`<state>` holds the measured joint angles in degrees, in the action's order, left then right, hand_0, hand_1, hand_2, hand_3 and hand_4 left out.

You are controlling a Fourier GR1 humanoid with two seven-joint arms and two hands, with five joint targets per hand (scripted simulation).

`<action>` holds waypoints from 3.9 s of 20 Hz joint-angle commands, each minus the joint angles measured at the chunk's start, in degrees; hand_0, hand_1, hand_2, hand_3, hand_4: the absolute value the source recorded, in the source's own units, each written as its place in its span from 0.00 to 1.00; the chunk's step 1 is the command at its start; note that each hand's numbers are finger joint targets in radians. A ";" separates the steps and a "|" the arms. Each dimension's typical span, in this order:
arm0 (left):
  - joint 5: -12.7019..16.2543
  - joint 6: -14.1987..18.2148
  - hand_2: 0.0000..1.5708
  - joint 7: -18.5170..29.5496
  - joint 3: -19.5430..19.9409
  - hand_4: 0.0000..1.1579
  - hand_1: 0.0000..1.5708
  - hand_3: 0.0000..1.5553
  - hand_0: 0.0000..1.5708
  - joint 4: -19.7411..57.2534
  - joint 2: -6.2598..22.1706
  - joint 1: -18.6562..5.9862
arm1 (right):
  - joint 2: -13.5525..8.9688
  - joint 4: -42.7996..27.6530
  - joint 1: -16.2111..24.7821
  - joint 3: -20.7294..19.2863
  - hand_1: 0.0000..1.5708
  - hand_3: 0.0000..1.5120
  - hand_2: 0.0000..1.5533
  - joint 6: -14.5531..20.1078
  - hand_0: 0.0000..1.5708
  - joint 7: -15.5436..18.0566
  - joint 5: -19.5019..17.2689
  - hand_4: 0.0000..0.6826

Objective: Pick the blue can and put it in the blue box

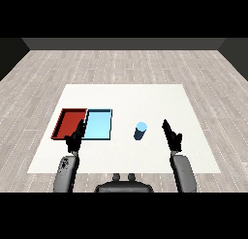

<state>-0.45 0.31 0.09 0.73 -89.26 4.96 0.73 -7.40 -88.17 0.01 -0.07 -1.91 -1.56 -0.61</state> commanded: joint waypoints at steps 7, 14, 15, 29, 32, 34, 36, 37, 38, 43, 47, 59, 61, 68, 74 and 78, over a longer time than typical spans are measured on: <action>2.80 -0.08 0.00 10.56 1.45 0.00 0.00 0.00 0.00 -5.57 -3.02 -2.10 | 7.27 -2.75 -3.00 7.35 0.00 0.00 0.00 2.33 0.00 9.26 1.69 0.00; 2.61 -1.35 0.00 18.66 1.19 0.00 0.00 0.00 0.00 -4.35 -3.60 2.48 | 7.38 0.17 -1.93 10.80 0.00 0.00 0.00 3.04 0.00 17.21 3.27 0.00; 2.39 -1.48 0.00 19.10 2.18 0.00 0.00 0.00 0.00 -3.11 -2.56 0.98 | 7.38 3.69 -3.56 9.39 0.00 0.00 0.00 3.51 0.00 19.10 3.57 0.00; 0.96 -0.49 0.00 23.13 0.74 0.00 0.00 0.00 0.00 -0.51 -4.17 1.86 | 7.37 1.74 -1.06 9.75 0.00 0.00 0.00 3.72 0.00 19.85 2.89 0.00; 2.02 -2.12 0.00 23.65 2.83 0.00 0.00 0.00 0.00 1.54 -2.22 0.91 | 7.39 5.66 -4.79 9.53 0.00 0.00 0.00 6.22 0.00 18.42 4.44 0.00; 1.05 -0.22 0.00 25.14 0.16 0.00 0.00 0.00 0.00 0.37 -4.87 2.80 | 6.68 3.04 -2.76 6.57 0.00 0.00 0.00 2.24 0.00 17.61 4.76 0.00; 2.05 -1.56 0.00 20.50 2.22 0.00 0.00 0.00 0.00 -4.47 -1.93 2.87 | 7.38 8.92 -3.04 9.80 0.00 0.00 0.00 4.98 0.00 22.34 5.53 0.00; -1.35 0.73 0.00 24.42 0.36 0.00 0.00 0.00 0.00 2.56 -4.10 -0.08 | 6.67 3.69 -2.76 7.66 0.00 0.00 0.00 2.53 0.00 16.10 5.51 0.00; 1.99 -2.29 0.00 23.48 3.43 0.00 0.00 0.00 0.00 -0.53 -1.17 2.11 | 6.83 7.03 -5.55 5.76 0.00 0.00 0.00 2.61 0.00 16.90 5.87 0.00; 2.17 -1.10 0.00 18.83 0.79 0.00 0.00 0.00 0.00 -3.34 -3.61 2.54 | 5.38 18.66 -9.36 1.74 0.00 0.00 0.00 0.61 0.00 20.48 6.76 0.00; 2.11 -2.55 0.00 21.98 1.50 0.00 0.00 0.00 0.00 -4.25 -2.39 5.62 | 6.74 20.58 -10.79 1.79 0.00 0.00 0.00 1.91 0.00 22.15 7.46 0.00; 2.12 -1.22 0.00 20.92 2.31 0.00 0.00 0.00 0.00 -4.98 -2.36 4.67 | 7.39 29.55 -14.83 2.58 0.00 0.00 0.00 5.04 0.00 23.90 11.41 0.00; -0.84 1.38 0.00 20.68 0.87 0.00 0.00 0.00 0.00 -1.08 -3.67 0.16 | 7.40 29.06 -14.95 3.84 0.00 0.00 0.00 5.10 0.00 22.02 11.99 0.00; 1.73 -0.81 0.00 21.28 3.14 0.00 0.00 0.00 0.00 -1.45 -1.89 0.31 | 7.40 42.11 -20.63 5.95 0.00 0.00 0.00 6.94 0.00 29.96 17.21 0.00; -1.49 1.56 0.00 24.96 1.17 0.00 0.00 0.00 0.00 0.19 -3.81 2.34 | 6.74 39.33 -19.95 3.20 0.00 0.00 0.00 3.30 0.00 27.29 17.26 0.00; 0.98 0.54 0.00 19.32 2.41 0.00 0.00 0.00 0.00 -5.10 -2.35 2.37 | 7.40 40.55 -22.98 6.83 0.00 0.00 0.00 7.67 0.00 26.64 19.71 0.00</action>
<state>-0.14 1.06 21.44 2.55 -92.13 1.89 2.47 -0.08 -48.29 -22.63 5.01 4.60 25.16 17.93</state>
